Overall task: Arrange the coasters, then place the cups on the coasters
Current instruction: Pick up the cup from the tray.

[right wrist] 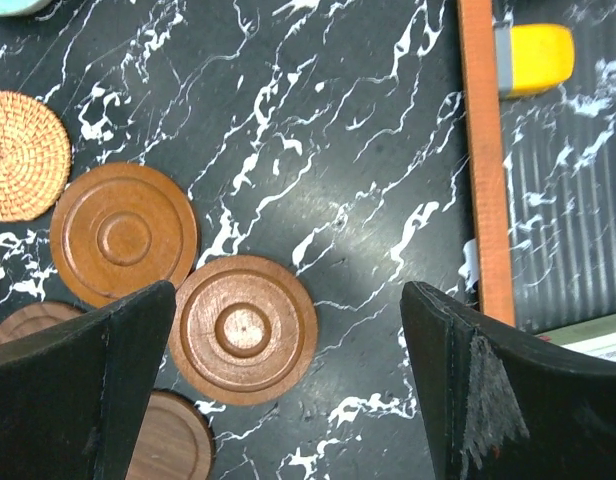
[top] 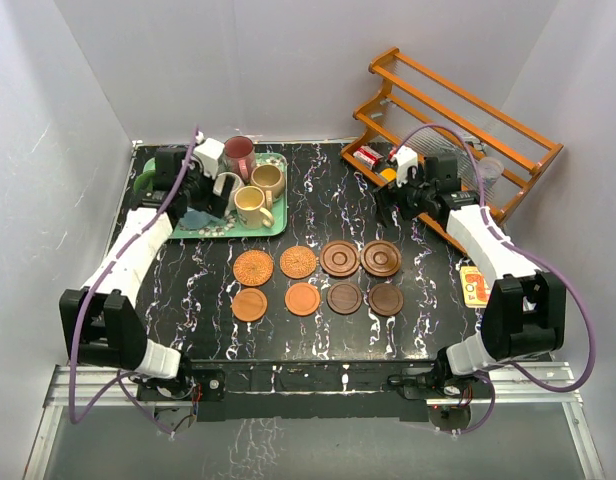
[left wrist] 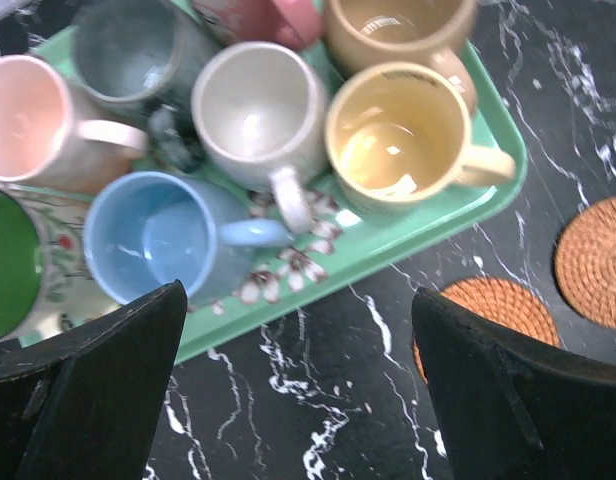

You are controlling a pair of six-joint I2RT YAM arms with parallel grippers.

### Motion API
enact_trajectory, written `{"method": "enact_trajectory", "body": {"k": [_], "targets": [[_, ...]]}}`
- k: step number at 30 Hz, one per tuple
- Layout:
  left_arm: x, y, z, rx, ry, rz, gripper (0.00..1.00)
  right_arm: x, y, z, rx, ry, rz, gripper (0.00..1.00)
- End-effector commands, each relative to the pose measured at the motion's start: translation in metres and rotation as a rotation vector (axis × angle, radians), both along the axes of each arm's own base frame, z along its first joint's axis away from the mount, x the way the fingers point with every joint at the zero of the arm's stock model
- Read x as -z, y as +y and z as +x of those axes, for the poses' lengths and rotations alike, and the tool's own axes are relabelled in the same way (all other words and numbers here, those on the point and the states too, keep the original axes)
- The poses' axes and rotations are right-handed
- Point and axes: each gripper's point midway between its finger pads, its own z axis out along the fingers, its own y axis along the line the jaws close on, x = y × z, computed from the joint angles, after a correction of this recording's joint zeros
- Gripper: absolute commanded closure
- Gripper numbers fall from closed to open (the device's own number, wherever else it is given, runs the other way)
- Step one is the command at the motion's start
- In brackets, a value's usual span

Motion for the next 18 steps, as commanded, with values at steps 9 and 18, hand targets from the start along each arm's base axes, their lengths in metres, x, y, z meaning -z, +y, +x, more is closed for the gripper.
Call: {"method": "enact_trajectory", "body": {"k": [9, 18], "targets": [[-0.016, 0.061, 0.034, -0.204, 0.132, -0.124, 0.17, -0.04, 0.003, -0.006, 0.0, -0.139, 0.049, 0.04], [-0.028, 0.119, 0.049, -0.292, 0.116, -0.13, 0.29, -0.035, 0.007, -0.008, -0.022, -0.118, 0.057, 0.04]]}}
